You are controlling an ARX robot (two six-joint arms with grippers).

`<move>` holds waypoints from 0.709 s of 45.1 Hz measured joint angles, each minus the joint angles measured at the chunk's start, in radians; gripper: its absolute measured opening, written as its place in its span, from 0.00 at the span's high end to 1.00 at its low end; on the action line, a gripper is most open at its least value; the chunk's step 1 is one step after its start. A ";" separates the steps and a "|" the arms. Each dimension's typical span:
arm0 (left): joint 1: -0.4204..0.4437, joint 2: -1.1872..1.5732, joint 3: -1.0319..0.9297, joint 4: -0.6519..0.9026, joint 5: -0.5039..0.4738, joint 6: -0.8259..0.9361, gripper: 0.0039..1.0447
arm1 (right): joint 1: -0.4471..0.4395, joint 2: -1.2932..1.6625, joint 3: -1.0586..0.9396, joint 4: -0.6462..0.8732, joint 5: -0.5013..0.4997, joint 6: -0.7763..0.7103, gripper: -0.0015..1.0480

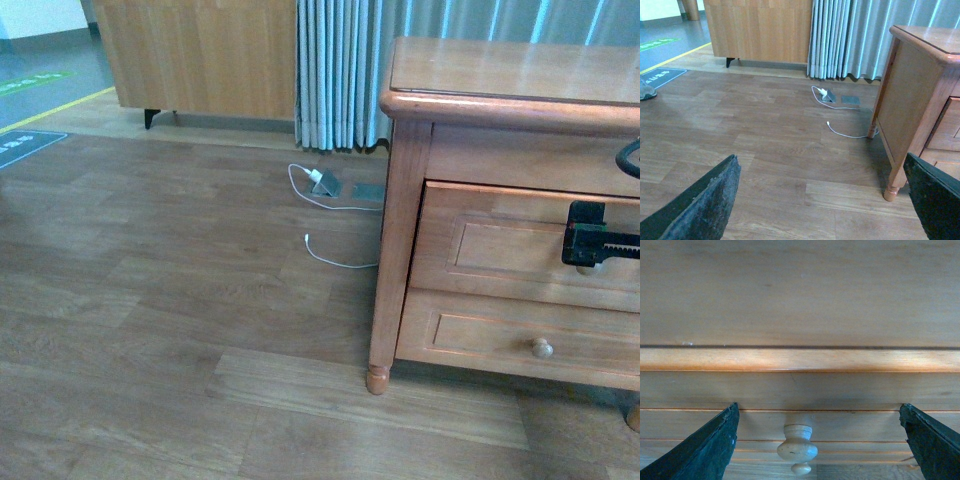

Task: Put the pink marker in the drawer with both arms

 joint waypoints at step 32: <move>0.000 0.000 0.000 0.000 0.000 0.000 0.06 | -0.012 0.002 -0.028 0.051 0.006 0.008 0.08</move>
